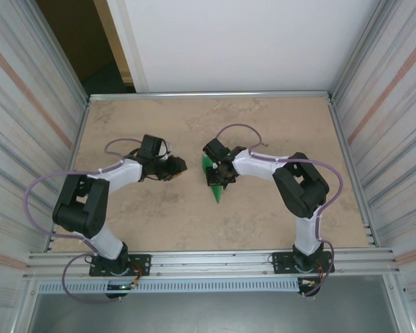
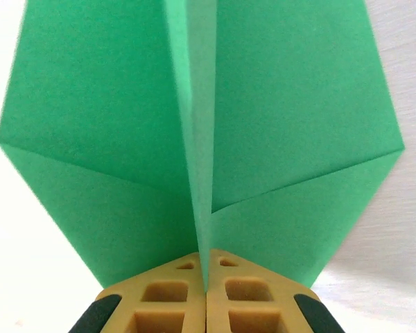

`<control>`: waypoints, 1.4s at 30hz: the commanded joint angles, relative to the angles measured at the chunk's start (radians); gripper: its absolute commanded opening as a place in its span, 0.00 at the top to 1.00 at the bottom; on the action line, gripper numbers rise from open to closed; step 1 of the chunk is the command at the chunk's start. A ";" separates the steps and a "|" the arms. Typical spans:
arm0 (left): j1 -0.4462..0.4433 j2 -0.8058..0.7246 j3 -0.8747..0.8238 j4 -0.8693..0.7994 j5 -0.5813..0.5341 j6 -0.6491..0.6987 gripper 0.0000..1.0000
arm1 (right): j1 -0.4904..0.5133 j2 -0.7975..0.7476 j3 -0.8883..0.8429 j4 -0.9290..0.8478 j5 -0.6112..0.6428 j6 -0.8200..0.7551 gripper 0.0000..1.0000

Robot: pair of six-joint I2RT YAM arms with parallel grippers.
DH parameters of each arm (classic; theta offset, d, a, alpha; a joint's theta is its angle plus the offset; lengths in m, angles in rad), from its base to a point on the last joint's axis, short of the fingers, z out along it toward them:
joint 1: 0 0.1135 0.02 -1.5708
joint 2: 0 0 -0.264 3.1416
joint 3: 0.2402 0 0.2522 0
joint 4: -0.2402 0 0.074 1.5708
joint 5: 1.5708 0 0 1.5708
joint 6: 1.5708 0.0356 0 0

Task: Fold a paper plane with a square sheet of paper (pick it up from the middle)
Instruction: Move the paper plane to the top-center of the table.

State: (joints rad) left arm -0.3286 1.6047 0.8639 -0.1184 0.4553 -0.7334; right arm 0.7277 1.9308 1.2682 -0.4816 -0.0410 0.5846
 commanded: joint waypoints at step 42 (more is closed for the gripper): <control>0.047 -0.070 -0.054 -0.126 -0.113 0.032 0.27 | -0.199 0.323 0.280 -0.172 0.303 -0.187 0.74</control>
State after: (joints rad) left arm -0.2852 1.5261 0.8223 -0.2352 0.3397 -0.7036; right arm 0.5030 2.1544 1.5715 -0.5838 0.1867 0.3874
